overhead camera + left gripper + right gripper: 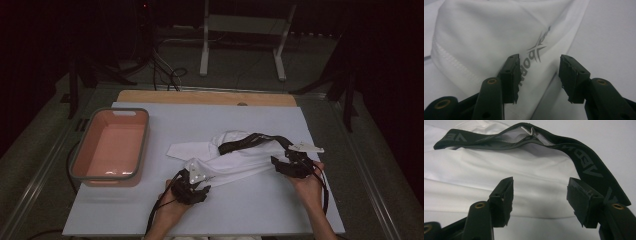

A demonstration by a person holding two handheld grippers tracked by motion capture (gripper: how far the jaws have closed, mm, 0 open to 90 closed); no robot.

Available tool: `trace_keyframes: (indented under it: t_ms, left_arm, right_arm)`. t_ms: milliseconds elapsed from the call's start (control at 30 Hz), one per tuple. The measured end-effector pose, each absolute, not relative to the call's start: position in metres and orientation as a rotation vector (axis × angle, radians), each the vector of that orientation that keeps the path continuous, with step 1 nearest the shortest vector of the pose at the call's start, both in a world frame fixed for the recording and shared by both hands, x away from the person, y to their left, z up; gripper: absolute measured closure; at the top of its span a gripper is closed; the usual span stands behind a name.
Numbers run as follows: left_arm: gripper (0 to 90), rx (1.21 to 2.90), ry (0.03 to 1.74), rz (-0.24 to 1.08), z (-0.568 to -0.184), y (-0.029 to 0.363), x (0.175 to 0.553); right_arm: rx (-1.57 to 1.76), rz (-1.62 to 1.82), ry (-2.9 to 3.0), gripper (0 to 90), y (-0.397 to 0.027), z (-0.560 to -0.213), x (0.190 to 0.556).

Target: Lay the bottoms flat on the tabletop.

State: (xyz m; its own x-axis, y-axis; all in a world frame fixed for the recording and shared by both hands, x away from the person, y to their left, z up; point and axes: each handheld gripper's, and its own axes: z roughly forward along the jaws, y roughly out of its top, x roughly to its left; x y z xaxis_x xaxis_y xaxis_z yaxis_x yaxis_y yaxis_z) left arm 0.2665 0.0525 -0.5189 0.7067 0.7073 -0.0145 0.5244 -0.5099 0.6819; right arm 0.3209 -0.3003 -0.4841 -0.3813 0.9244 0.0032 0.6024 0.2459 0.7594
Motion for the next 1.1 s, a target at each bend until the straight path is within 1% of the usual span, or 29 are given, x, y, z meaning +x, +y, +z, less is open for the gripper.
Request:
trace_keyframes:
  t_ms: [67, 133, 200, 233, 267, 300, 367, 433, 467, 633, 900, 967, 1100]
  left_arm:
    - [53.2, 2.244, 0.926, 0.353, -0.519, 0.052, 0.266]
    - [62.2, 2.245, 0.927, 0.368, -0.519, 0.052, 0.266]
    - [74.1, 2.257, 0.930, 0.381, -0.518, 0.053, 0.267]
    - [74.1, 2.265, 0.926, 0.383, -0.517, 0.053, 0.267]
    - [87.3, 2.275, 0.914, 0.363, -0.516, 0.051, 0.266]
    - [89.2, 2.275, 0.914, 0.363, -0.516, 0.051, 0.266]
    - [90.0, 2.282, 0.918, 0.332, -0.514, 0.051, 0.266]
    - [90.0, 2.283, 0.898, 0.263, -0.513, 0.049, 0.262]
    - [90.0, 2.283, 0.898, 0.263, -0.513, 0.049, 0.262]
    - [90.0, 2.277, 0.774, 0.140, -0.504, 0.031, 0.248]
    - [90.0, 2.237, 0.650, 0.048, -0.488, 0.012, 0.232]
    - [90.0, 2.227, 0.597, 0.023, -0.480, 0.006, 0.226]
    - [90.0, 2.208, 0.552, -0.018, -0.472, 0.000, 0.218]
  right_arm:
    - [1.392, 0.960, 2.073, 38.5, -0.300, -0.484, 0.321]
    - [1.395, 0.966, 2.073, 38.7, -0.300, -0.484, 0.321]
    - [1.392, 0.969, 2.074, 38.8, -0.300, -0.484, 0.320]
    - [1.392, 0.969, 2.074, 38.8, -0.300, -0.484, 0.320]
    - [1.389, 0.966, 2.072, 39.1, -0.300, -0.484, 0.320]
    - [1.389, 0.966, 2.072, 39.1, -0.300, -0.484, 0.320]
    - [1.397, 0.973, 2.068, 39.3, -0.300, -0.484, 0.319]
    - [1.390, 0.979, 2.065, 39.4, -0.301, -0.483, 0.318]
    - [1.388, 0.979, 2.065, 39.5, -0.302, -0.483, 0.317]
    - [1.373, 0.944, 2.072, 39.5, -0.303, -0.484, 0.313]
    - [1.390, 0.926, 2.068, 39.2, -0.312, -0.486, 0.308]
    - [1.395, 0.920, 2.066, 39.3, -0.314, -0.487, 0.307]
    - [1.399, 0.916, 2.069, 39.3, -0.315, -0.488, 0.307]
